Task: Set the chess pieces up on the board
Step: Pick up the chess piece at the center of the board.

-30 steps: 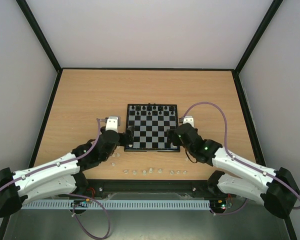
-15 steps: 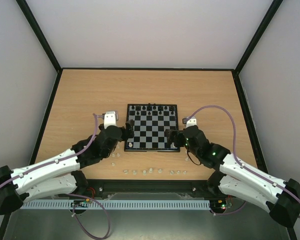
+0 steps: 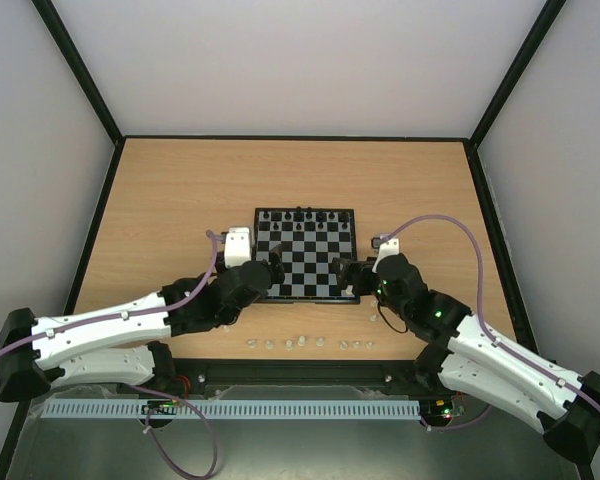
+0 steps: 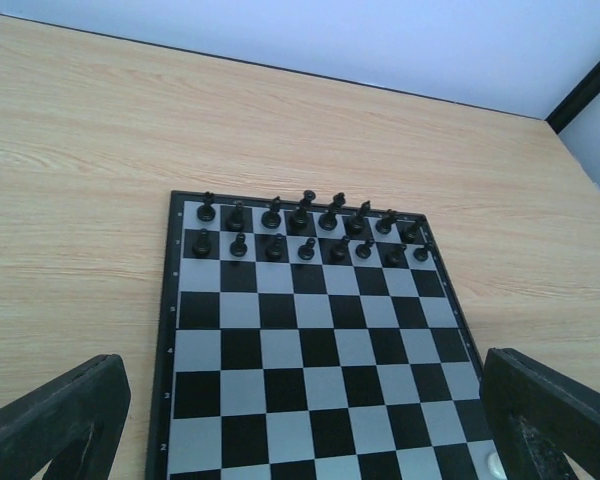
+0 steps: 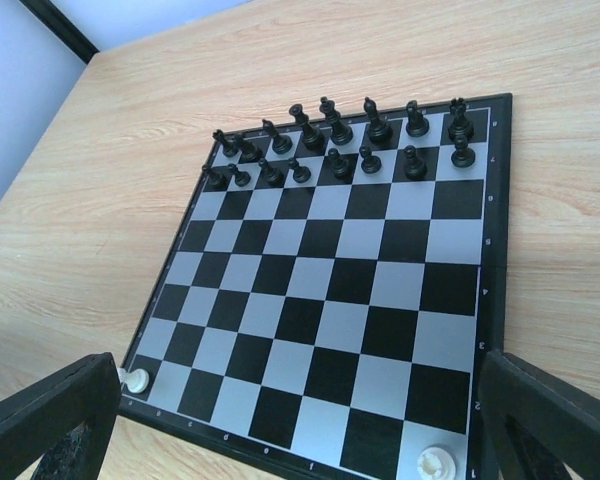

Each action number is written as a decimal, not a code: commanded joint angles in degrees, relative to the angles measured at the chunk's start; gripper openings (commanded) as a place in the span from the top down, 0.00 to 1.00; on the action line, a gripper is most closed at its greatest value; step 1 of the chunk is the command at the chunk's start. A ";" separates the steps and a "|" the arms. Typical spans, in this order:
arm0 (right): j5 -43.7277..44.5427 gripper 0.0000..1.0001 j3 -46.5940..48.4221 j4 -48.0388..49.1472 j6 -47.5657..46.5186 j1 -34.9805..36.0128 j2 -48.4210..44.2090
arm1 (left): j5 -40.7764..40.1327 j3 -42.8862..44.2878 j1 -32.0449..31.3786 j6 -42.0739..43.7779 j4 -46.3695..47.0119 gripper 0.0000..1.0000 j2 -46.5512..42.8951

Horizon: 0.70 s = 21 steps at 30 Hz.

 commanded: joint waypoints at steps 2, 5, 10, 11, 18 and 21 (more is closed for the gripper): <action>0.48 0.01 -2.12 -1.81 1.30 0.22 -2.11 | -4.31 0.23 -0.41 -0.56 -2.70 0.01 -2.80; 2.74 0.01 -1.75 -2.78 0.73 0.22 -1.55 | -4.23 0.08 -0.34 1.14 -2.73 0.01 -3.68; 4.10 0.01 -2.51 -3.34 0.69 0.26 -2.45 | -3.07 -1.55 -0.33 4.89 -1.55 0.01 -5.24; 4.25 0.01 -2.55 -3.44 0.70 0.23 -2.50 | -2.36 -2.44 -0.22 6.01 -0.57 0.01 -5.82; 5.51 0.01 -3.19 -2.85 0.69 0.25 -1.45 | 7.17 -10.30 3.54 9.62 7.83 0.01 -8.99; 5.53 0.01 -3.89 -1.87 0.71 0.23 -1.48 | 10.11 -13.09 5.19 11.11 11.02 0.01 -8.71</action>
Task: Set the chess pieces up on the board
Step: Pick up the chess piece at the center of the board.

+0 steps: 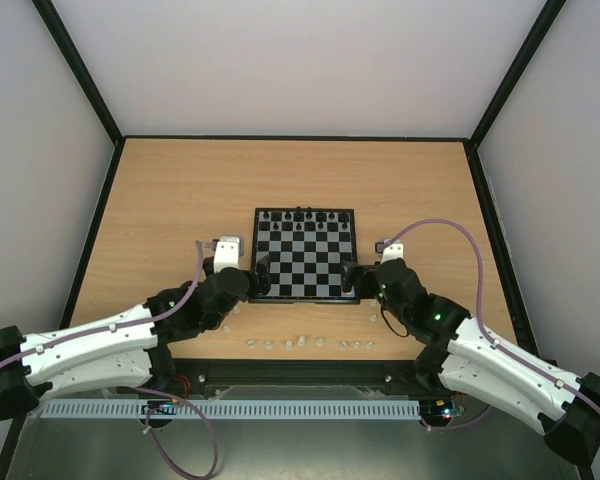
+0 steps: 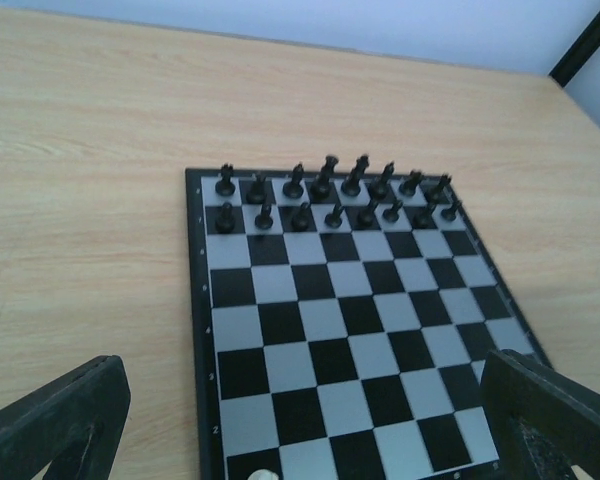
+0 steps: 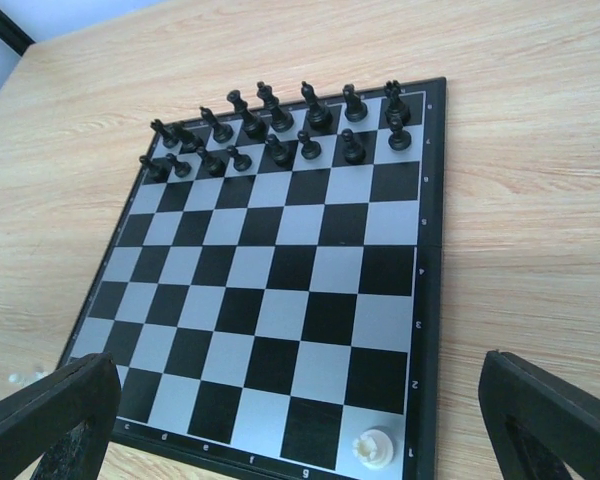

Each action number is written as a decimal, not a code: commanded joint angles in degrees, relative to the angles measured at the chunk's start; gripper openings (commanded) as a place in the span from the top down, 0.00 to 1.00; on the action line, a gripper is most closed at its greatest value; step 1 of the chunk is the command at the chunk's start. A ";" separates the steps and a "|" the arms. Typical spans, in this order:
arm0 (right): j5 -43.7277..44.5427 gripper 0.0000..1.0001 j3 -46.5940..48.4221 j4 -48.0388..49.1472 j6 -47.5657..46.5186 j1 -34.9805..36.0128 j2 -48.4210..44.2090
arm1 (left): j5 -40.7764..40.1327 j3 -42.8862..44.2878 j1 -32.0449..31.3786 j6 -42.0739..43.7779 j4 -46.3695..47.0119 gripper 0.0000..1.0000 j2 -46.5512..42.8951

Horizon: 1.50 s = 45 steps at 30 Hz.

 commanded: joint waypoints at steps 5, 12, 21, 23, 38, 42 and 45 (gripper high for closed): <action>4.76 0.01 -1.43 -0.33 -1.16 0.28 2.25 | 3.99 -4.40 3.52 5.32 6.82 0.01 2.20; 7.03 0.01 -0.09 -0.75 -1.16 0.22 7.84 | 5.78 -6.24 4.23 5.53 7.60 0.01 0.44; 7.74 0.00 1.47 -2.04 -1.10 0.23 12.72 | 6.26 -6.92 4.18 5.91 8.02 0.01 1.35; 8.92 0.05 1.64 -2.89 -0.74 0.29 12.66 | 5.87 -6.91 4.22 5.89 7.80 0.01 1.56; 10.77 0.41 2.74 -11.57 7.43 0.22 12.38 | 4.69 -7.25 4.23 5.62 7.55 0.01 0.15; 9.72 0.39 4.82 -14.98 10.19 0.22 18.88 | 4.36 -7.28 4.23 5.69 7.44 0.01 0.26; 8.51 0.40 5.54 -15.77 11.41 0.22 21.01 | 4.51 -7.34 4.21 5.67 7.28 0.01 0.13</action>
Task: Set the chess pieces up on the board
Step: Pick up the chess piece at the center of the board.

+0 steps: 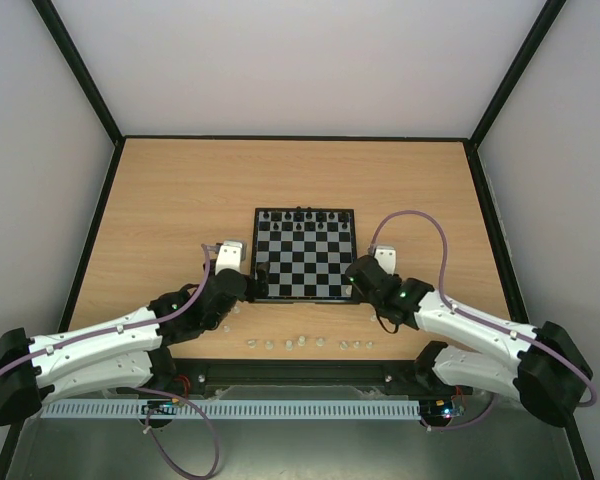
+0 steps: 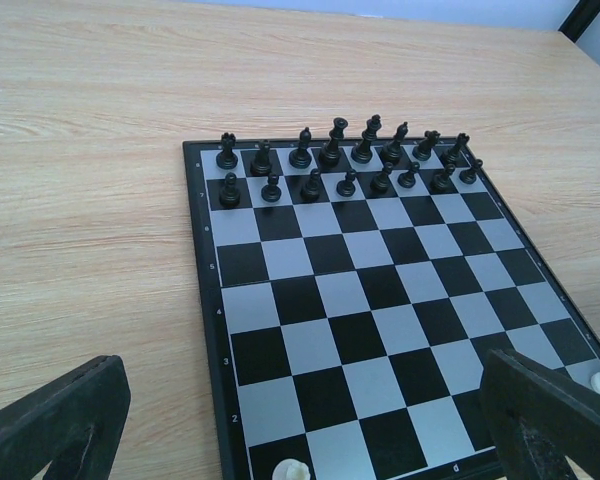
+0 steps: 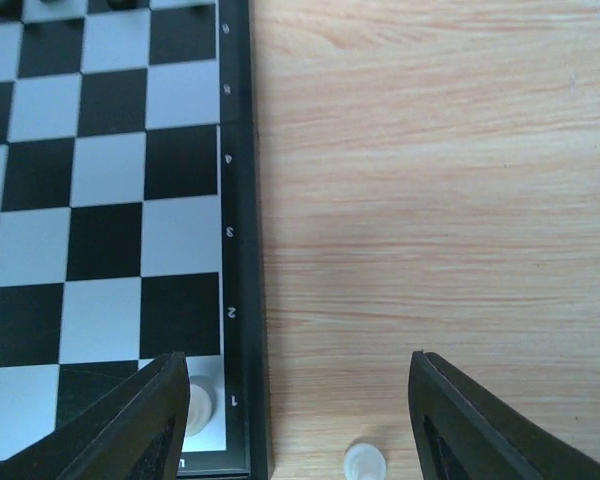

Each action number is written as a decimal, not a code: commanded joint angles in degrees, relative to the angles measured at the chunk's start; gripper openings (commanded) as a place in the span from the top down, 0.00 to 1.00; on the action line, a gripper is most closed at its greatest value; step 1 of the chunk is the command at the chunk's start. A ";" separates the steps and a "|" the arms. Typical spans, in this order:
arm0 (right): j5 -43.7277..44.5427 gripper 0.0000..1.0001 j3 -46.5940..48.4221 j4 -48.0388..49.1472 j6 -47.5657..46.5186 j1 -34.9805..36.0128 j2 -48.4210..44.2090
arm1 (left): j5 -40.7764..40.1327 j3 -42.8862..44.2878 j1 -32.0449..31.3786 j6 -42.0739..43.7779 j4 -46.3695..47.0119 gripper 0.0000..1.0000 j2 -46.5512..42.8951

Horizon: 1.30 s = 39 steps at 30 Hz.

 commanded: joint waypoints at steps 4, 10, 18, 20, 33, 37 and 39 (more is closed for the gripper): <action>-2.45 0.42 1.84 -6.79 6.00 0.22 2.48 | -0.72 -0.35 0.21 0.30 0.33 0.01 -0.42; -5.41 0.50 -0.94 -6.29 8.08 0.22 1.94 | 0.06 -0.41 0.21 0.31 0.49 0.01 -0.74; -6.37 0.55 -2.95 -6.24 10.53 0.24 1.36 | 0.63 -0.45 0.22 0.37 0.69 0.01 -0.75; -6.63 0.56 -3.77 -5.79 11.01 0.31 1.42 | 0.81 -0.42 0.20 0.36 0.69 0.01 -0.75; -6.20 0.69 -5.56 -3.94 11.85 0.31 3.51 | 0.83 -0.54 0.20 0.38 0.70 0.01 -0.92; -6.05 0.71 -5.46 -3.79 11.70 0.31 3.82 | 0.65 -0.61 0.21 0.37 0.73 0.01 -1.18; -6.11 0.72 -5.50 -3.78 11.71 0.31 3.67 | 0.74 -0.59 0.23 0.41 0.76 0.01 -1.06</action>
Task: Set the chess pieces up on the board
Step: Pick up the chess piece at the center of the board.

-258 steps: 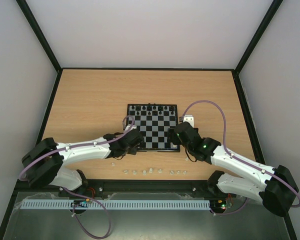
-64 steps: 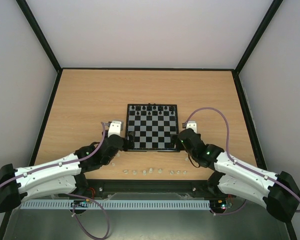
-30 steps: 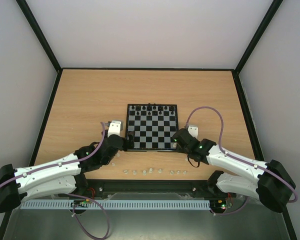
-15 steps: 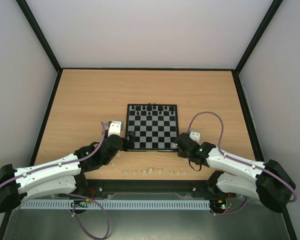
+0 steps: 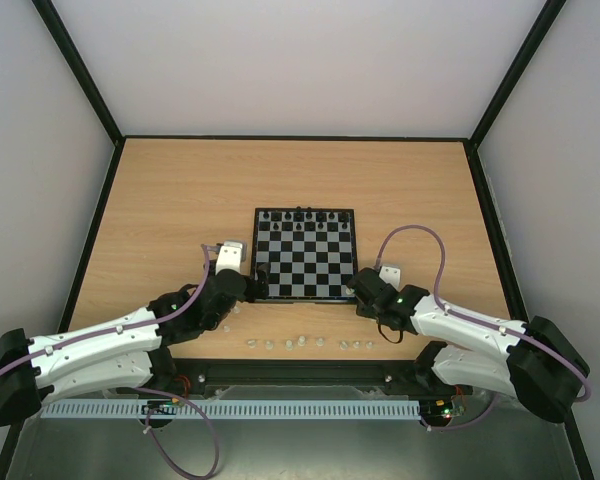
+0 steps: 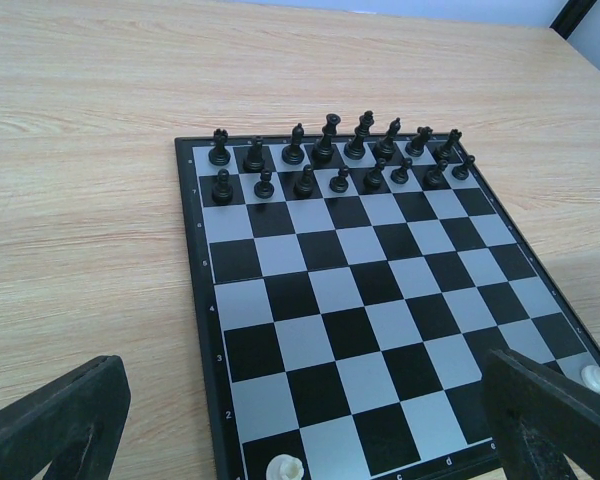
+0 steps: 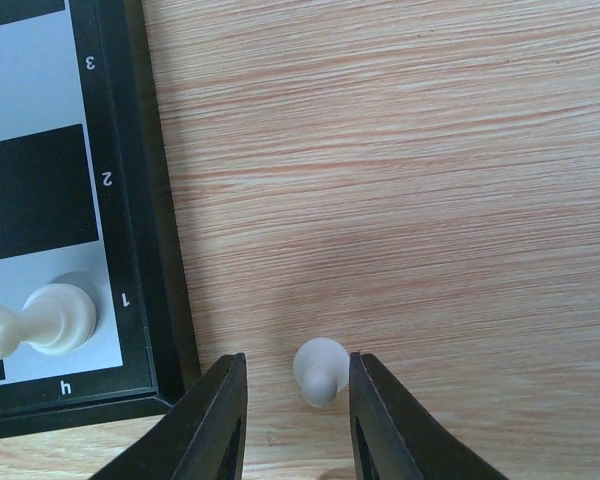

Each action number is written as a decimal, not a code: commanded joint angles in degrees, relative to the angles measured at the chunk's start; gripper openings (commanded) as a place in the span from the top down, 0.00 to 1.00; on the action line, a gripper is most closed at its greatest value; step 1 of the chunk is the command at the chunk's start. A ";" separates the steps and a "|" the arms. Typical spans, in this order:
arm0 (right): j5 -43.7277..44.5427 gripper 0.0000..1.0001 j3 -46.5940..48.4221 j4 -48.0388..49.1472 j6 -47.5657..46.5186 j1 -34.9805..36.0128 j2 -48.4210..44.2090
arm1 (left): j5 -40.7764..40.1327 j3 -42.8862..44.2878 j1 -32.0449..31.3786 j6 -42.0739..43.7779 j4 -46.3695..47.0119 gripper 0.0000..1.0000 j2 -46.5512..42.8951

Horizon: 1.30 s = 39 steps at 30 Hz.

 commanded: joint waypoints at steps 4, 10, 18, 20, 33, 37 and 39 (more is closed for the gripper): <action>1.27 0.72 -0.49 -0.93 0.93 0.31 -0.18 | 0.10 -0.45 0.27 0.43 0.82 0.01 -0.72; 1.32 0.72 -0.60 -0.84 0.79 0.27 -0.52 | 0.19 -0.45 0.20 0.38 0.82 0.01 -0.74; 1.67 0.72 -0.86 -0.58 0.83 0.26 -1.10 | 0.65 -0.76 0.11 0.42 0.99 0.01 -1.78; 1.67 0.72 -0.84 -0.53 0.70 0.31 -0.96 | 0.63 -0.80 0.12 0.37 1.08 0.01 -1.58; 1.52 0.76 -1.16 -0.36 0.69 0.31 -1.77 | 0.34 -0.48 0.13 0.38 0.92 0.01 -0.61; 1.41 0.77 -1.32 -0.31 0.62 0.31 -1.84 | 0.22 -0.54 0.13 0.36 0.84 0.01 -0.81; 1.41 0.77 -1.30 -0.25 0.61 0.31 -1.73 | 0.23 -0.50 0.15 0.33 0.74 0.01 -0.87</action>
